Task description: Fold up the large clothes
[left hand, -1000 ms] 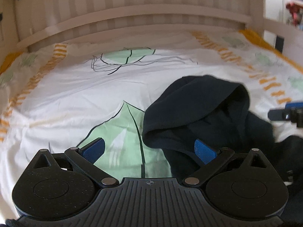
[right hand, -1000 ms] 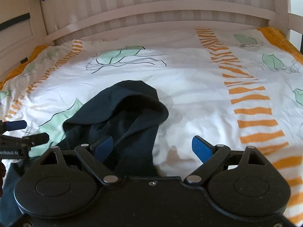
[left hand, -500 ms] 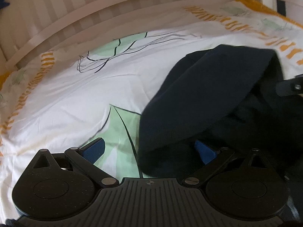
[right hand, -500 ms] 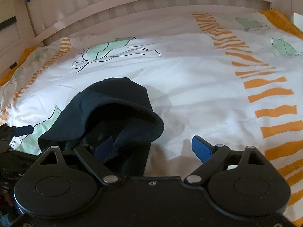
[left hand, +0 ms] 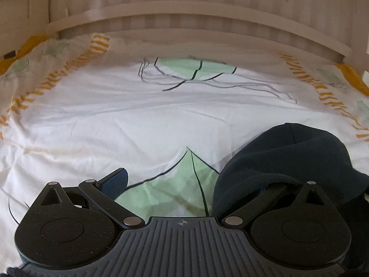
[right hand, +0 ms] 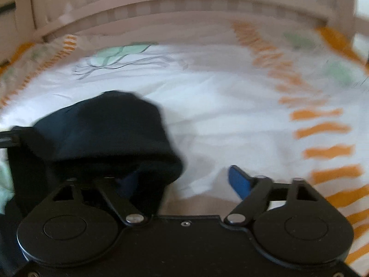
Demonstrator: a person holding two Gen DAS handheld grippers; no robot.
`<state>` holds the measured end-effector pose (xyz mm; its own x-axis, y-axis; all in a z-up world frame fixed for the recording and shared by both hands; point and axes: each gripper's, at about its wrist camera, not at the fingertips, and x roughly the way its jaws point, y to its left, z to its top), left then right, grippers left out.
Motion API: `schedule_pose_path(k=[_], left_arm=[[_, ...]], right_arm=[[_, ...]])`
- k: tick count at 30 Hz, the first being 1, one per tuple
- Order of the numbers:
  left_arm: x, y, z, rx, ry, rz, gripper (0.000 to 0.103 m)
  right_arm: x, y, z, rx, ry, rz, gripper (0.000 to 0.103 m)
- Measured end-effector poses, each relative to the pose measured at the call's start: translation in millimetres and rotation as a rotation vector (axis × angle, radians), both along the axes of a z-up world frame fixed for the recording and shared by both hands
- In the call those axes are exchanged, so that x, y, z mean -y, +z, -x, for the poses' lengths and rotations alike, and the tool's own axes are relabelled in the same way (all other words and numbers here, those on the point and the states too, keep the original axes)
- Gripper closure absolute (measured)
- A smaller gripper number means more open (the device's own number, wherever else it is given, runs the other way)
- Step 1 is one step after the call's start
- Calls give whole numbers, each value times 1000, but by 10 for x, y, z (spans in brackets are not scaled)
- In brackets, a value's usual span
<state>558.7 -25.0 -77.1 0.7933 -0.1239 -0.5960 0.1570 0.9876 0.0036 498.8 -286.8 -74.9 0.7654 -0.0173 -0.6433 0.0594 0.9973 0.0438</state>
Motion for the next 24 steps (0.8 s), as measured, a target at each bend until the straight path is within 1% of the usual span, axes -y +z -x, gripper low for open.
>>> schedule_pose_path(k=[2,3,4,5,7,9,10,11,12,14,16,18,20,22,24], left_arm=[[-21,16,23,11,-10,4,0],[-5,14,15,13,-13,-3,0],[-3,-8,14,12,-20,-13,0],[-4,-34,-2,6,-31,-25,0],[9,-113,-44,-19,-39,-64,0],[25,-218,-97,-87,-36,-127,0],[16,-262,-122,-128,-38,-144,0],[-13,-285,-136,-157,-36,-137,0],[-59,-273,-137,-171,-23,-111,0],[-135,-230,-137,-181,-16,-63,0],[-238,-158,-128,-190,-49,19,0],[-378,-58,-94,-189,-77,119,0],[-497,13,-67,-200,-105,192,0],[-557,102,-10,-182,-81,196,0],[-601,201,68,-138,-47,203,0]], right_arm=[[47,93,58,37,-47,117,28],[105,137,98,65,-58,147,28],[186,171,133,85,-63,150,27],[252,176,143,80,-64,139,26],[381,110,122,39,-51,99,21],[452,-22,96,-10,17,35,21],[461,-88,101,-31,44,21,19],[462,-135,111,-44,71,12,19],[459,-146,140,-39,87,6,19],[487,-104,204,-26,137,-40,18],[518,-19,305,-16,190,-76,18],[533,86,381,2,237,-93,18],[544,192,431,27,269,-114,18],[545,290,457,51,278,-135,18],[554,350,419,65,280,-159,19]])
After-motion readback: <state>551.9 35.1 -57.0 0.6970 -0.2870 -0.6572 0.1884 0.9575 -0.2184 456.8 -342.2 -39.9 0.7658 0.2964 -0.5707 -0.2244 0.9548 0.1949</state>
